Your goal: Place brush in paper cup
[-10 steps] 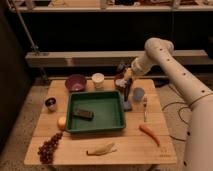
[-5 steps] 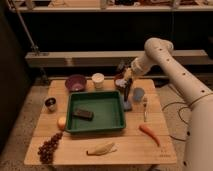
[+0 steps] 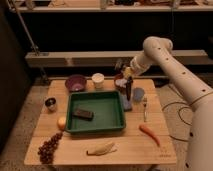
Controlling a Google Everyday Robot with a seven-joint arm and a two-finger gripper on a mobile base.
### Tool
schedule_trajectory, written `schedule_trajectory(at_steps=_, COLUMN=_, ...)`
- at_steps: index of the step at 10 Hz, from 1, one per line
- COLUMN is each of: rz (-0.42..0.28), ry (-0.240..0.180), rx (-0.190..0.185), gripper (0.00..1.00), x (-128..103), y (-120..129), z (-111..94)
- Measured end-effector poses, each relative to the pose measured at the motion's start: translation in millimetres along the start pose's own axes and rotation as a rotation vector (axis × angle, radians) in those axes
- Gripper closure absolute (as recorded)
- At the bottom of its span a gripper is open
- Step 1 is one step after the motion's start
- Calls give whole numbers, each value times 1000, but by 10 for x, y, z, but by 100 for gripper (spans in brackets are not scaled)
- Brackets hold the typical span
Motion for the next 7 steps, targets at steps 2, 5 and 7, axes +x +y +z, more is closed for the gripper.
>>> schedule_trajectory(at_steps=2, rz=-189, ry=52, rx=15, gripper=100, x=216, y=-197, z=-34)
schedule_trajectory(at_steps=5, rz=-261, ry=80, rx=102, gripper=100, x=465, y=-305, z=26)
schedule_trajectory(at_steps=7, rz=-269, ry=18, rx=134, gripper=100, x=504, y=-397, z=256)
